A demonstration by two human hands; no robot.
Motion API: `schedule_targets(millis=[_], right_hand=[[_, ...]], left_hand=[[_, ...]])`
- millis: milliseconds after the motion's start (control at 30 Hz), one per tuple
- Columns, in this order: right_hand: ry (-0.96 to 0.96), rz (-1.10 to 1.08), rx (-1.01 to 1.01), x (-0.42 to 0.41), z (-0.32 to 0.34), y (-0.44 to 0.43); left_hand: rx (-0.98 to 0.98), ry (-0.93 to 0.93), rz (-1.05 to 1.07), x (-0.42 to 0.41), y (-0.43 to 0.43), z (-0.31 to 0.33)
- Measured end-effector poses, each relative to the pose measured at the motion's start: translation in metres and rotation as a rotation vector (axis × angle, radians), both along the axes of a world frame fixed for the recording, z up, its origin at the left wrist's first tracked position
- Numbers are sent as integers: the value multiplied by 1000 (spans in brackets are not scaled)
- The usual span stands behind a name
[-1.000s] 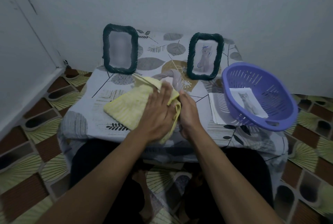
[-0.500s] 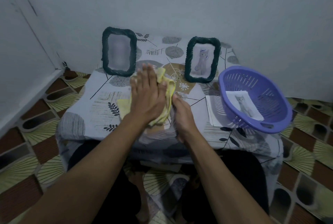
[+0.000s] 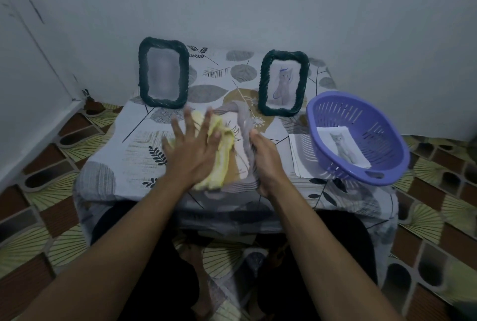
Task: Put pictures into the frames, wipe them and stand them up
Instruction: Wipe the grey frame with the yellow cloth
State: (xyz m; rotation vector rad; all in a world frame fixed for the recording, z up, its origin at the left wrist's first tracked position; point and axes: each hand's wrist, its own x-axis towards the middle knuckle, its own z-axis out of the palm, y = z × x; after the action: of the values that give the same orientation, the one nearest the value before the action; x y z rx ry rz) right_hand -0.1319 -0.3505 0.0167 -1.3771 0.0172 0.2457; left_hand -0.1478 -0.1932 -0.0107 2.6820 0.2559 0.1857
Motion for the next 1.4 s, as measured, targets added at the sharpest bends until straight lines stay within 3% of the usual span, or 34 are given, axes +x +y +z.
schedule_targets(millis=[133,300,400,567,700,800,967,1133,1267,1400], right_hand=[[-30,3,60,-7,2,14],[-73,-85,69,5,11,11],[-87,-184,74,10,9,8],[-46,-222,97,7,1,7],[-50,-41,32,-4,-3,3],[-39,45,5,-16,-3,6],[-11,-80,44,-12,6,11],[-40,-216,65,3,20,0],[-78,-185,60,2,21,-4],[-76,-50,43,-7,11,2]], left_hand=[[-21,-111,69,16,-6,23],[-2,-221,-281,-4,-35,5],[-30,-244,-335,-19,-34,-15],[-284,-305,-112,-22,-28,-23],[-516,-308,99,-2,-11,-6],[-553,-324,218,16,9,13],[-567,-276,94,11,1,20],[-685,-98,12,-28,-32,5],[-700,-61,8,-40,-32,4],[-671,-115,180,-20,-19,28]])
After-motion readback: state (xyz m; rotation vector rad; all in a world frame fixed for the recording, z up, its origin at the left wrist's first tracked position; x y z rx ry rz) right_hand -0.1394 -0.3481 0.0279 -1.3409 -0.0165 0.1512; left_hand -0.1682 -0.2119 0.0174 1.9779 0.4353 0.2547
